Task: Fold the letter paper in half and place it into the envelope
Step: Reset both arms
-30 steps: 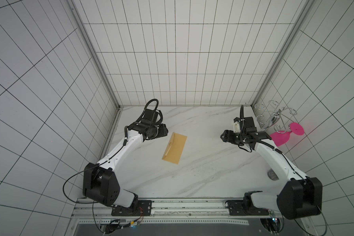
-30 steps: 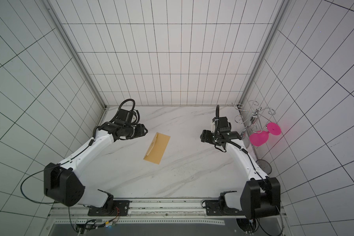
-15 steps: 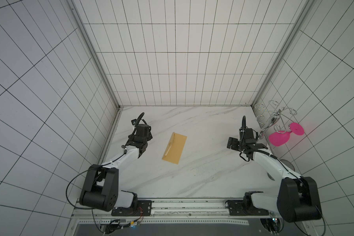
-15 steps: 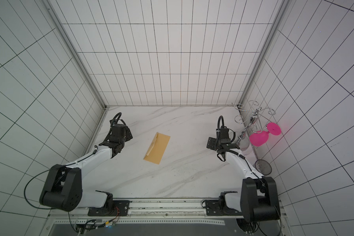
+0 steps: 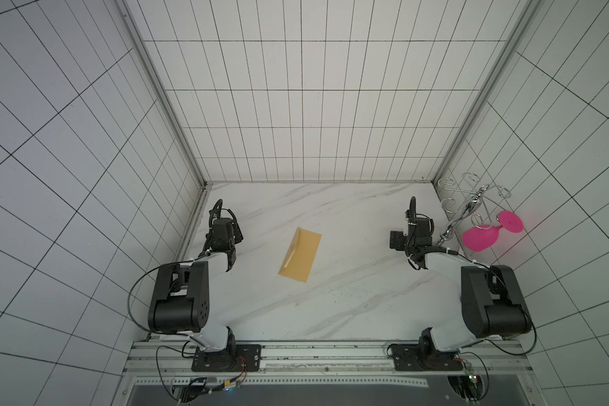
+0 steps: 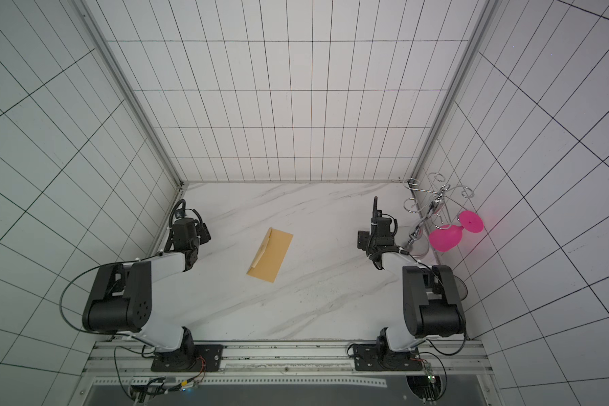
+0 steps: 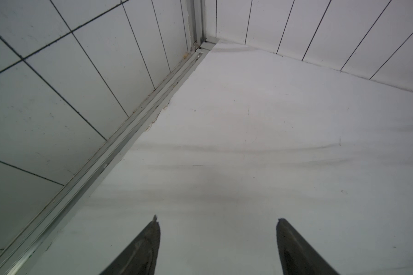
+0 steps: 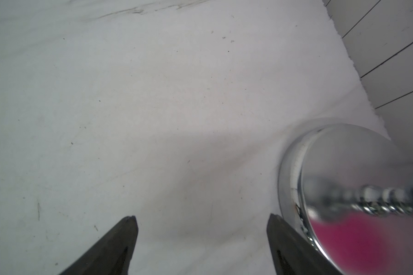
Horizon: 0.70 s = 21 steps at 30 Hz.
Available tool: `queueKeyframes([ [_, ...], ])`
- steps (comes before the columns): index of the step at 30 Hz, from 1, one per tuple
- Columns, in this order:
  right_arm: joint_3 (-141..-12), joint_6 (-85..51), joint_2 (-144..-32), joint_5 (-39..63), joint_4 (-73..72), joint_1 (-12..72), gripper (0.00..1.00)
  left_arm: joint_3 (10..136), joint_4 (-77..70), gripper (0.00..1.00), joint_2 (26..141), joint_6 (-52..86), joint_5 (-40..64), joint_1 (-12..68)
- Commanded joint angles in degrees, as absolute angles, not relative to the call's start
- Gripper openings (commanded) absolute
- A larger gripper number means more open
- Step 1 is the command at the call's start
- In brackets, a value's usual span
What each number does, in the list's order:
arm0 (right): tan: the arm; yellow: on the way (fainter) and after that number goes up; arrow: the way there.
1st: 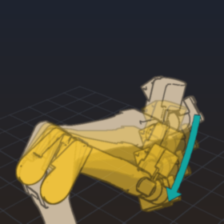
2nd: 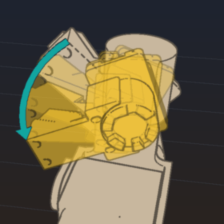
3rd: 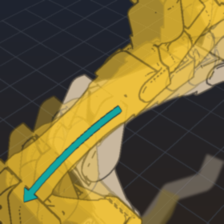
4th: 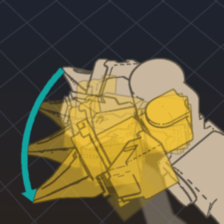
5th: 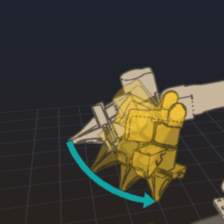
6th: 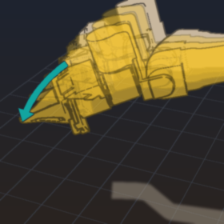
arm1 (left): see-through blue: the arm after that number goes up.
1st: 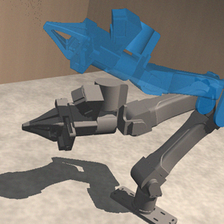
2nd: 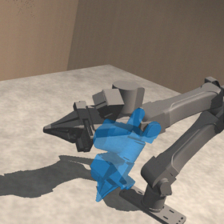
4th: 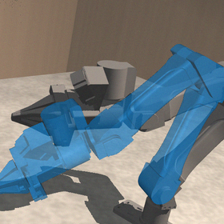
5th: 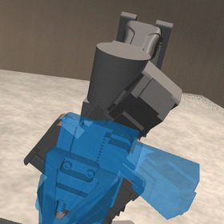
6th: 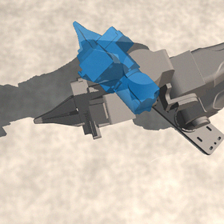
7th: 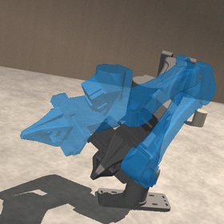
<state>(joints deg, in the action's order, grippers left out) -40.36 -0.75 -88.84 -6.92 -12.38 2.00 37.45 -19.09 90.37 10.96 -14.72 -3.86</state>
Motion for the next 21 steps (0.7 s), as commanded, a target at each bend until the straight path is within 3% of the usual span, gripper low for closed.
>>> queueKeyframes([
  [1,-40.84,1.91,-91.8,0.93,-20.96,0.49,0.84,34.57,-28.07,0.79,89.22,8.4,-6.44,-3.19],
  [2,-41.44,2.03,-91.79,1.68,-20.45,0.5,0.81,31.84,-31.75,0.86,87.97,8.1,-5.58,-3.17],
  [3,-40.42,1.99,-90.95,2.15,-19.93,0.44,0.8,28.46,-36.33,0.99,86.9,8.04,-5.3,-3.32],
  [4,-37.23,1.81,-89.29,2.2,-25.7,0.32,0.8,24.0,-43.71,0.99,86.21,8.23,-5.16,-3.45],
  [5,-32.86,1.16,-86.9,1.01,-30.96,0.18,0.93,18.79,-54.11,0.99,87.25,8.41,-5.77,-3.47],
  [6,-28.23,0.52,-85.46,-0.85,-37.26,0.18,0.99,16.82,-59.05,0.99,88.16,8.6,-4.73,-4.25],
  [9,-13.89,0.93,-89.26,-0.42,-68.76,0.34,0.99,19.46,-53.89,0.99,87.82,9.5,-5.63,-4.52],
  [10,-11.98,1.15,-89.66,-0.12,-73.22,0.36,0.99,21.96,-50.15,0.98,88.47,9.27,-5.21,-4.52],
  [13,-15.56,0.09,-86.68,-2.03,-61.89,0.18,0.98,25.56,-44.45,0.99,89.51,7.09,-9.1,-1.54],
  [17,-25.77,-1.33,-88.59,5.05,-44.82,-3.1,0.99,25.8,-43.94,0.99,89.59,6.81,-10.66,-0.85],
  [21,-24.79,-1.27,-88.35,4.22,-46.66,-2.81,0.99,25.5,-44.34,0.99,89.46,6.1,-12.21,-0.01],
])
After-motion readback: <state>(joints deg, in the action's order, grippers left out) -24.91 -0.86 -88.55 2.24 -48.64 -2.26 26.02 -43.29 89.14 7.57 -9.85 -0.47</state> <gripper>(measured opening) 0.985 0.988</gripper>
